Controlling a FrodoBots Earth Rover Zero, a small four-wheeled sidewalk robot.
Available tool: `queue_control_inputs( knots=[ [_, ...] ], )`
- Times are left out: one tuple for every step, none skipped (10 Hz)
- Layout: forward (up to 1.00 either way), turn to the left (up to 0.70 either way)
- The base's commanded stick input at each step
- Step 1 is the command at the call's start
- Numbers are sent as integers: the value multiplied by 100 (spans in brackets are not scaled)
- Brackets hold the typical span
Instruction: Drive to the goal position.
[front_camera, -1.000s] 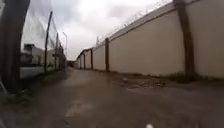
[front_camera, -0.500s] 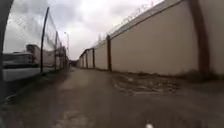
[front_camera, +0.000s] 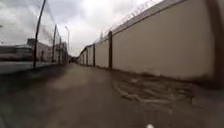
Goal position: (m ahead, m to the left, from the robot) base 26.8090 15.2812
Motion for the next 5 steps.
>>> queue_control_inputs(
  knots=[
    [100,18],
    [100,27],
    [100,27],
    [100,27],
    [100,27]
  ],
)
